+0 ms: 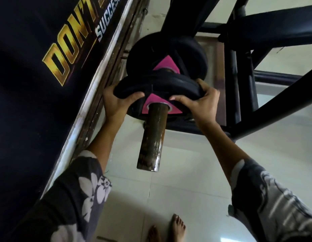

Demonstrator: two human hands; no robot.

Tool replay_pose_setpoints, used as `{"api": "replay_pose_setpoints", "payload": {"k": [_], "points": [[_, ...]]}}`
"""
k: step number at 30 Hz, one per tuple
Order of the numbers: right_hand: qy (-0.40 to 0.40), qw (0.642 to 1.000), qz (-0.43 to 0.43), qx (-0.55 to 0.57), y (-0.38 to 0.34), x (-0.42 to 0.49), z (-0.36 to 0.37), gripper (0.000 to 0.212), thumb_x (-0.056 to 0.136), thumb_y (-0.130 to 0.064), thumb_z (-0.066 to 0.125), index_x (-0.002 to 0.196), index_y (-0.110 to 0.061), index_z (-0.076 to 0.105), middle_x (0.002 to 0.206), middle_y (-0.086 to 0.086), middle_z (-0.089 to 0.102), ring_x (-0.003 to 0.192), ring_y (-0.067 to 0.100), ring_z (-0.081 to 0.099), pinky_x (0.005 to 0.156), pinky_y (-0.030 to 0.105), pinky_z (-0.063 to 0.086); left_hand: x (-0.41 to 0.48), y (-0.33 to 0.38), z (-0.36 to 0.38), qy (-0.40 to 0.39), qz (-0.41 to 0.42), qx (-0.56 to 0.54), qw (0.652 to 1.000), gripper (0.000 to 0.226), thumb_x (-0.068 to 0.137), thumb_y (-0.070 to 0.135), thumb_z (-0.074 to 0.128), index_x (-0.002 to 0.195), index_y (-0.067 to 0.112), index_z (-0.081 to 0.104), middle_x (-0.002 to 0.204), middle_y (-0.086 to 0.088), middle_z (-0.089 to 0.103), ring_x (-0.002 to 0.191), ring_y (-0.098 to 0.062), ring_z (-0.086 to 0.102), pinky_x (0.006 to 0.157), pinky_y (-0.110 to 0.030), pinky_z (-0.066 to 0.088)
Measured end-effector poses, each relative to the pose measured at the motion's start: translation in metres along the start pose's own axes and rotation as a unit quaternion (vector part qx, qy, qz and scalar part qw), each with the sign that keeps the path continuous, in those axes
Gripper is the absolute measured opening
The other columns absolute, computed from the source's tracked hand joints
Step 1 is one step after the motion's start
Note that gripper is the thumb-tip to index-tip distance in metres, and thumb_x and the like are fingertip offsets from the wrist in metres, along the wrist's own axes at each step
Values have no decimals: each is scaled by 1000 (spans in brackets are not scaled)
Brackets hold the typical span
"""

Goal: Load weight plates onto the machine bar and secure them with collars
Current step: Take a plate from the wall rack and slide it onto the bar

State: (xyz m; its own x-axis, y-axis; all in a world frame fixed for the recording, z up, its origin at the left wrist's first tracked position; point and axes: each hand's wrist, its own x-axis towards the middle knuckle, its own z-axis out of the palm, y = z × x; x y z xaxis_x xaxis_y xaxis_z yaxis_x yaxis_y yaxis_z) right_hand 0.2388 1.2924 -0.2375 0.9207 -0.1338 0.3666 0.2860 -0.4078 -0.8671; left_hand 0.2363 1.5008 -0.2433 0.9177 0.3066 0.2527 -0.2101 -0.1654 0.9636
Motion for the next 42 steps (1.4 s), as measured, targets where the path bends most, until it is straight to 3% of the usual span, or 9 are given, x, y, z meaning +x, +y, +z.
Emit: {"api": "replay_pose_setpoints", "payload": {"k": [6,10,14,18,23,27,33,38,42], "points": [[34,998,9,43,-5,-47,-5,51,51,-46,82,78,-6,66,67,-10,60,59,-8,55,57,11,45,-34,7,-7,60,31,-22,997,61,50,53,80,92,13,63,63,35,63,63,12,60,59,-8,46],[29,998,29,49,-23,-99,-13,54,49,-47,82,64,-1,57,56,15,59,52,20,52,49,33,45,-77,13,-33,21,28,-47,998,38,52,68,76,71,36,68,62,31,62,62,12,55,59,-10,44],[10,997,54,62,-51,-167,-28,43,46,-42,85,69,-14,61,60,-10,58,54,-2,51,51,20,46,-137,39,-66,10,15,-37,999,35,51,71,75,67,41,67,57,28,60,56,11,51,54,-10,41],[6,992,106,66,-103,-222,-75,51,45,-52,82,66,-11,60,61,13,66,55,20,58,54,40,53,-200,97,-83,1,-14,-29,999,38,46,71,76,67,40,70,57,27,63,56,9,55,54,-11,45],[30,990,111,78,-202,-250,-183,45,41,-58,84,74,-31,69,68,-12,72,68,13,69,64,37,58,-263,219,-74,-26,24,-11,999,39,48,70,76,63,35,65,56,27,63,55,8,55,53,-18,47],[94,989,90,70,-268,-264,-279,46,40,-56,85,71,-25,70,66,-11,70,66,6,62,59,30,54,-296,312,-37,-48,88,-11,995,35,52,52,77,64,23,61,51,27,59,53,12,52,52,-11,43],[206,977,48,30,-322,-277,-426,56,41,-44,85,68,1,64,73,33,64,65,15,54,57,45,50,-347,426,56,-114,158,-45,980,33,54,61,73,60,32,58,52,23,57,50,10,54,48,-6,39],[251,967,9,-29,-320,-266,-548,75,42,-55,77,70,12,59,68,35,60,57,21,49,55,48,46,-383,486,162,-128,188,-84,970,38,56,69,71,66,33,62,63,22,62,59,5,61,55,-14,48],[266,961,-33,-63,-305,-237,-631,69,44,-60,74,68,4,63,62,25,62,58,12,45,51,41,45,-393,517,245,-121,206,-107,965,43,59,68,69,51,32,48,45,26,53,45,8,47,45,-6,33]]}}
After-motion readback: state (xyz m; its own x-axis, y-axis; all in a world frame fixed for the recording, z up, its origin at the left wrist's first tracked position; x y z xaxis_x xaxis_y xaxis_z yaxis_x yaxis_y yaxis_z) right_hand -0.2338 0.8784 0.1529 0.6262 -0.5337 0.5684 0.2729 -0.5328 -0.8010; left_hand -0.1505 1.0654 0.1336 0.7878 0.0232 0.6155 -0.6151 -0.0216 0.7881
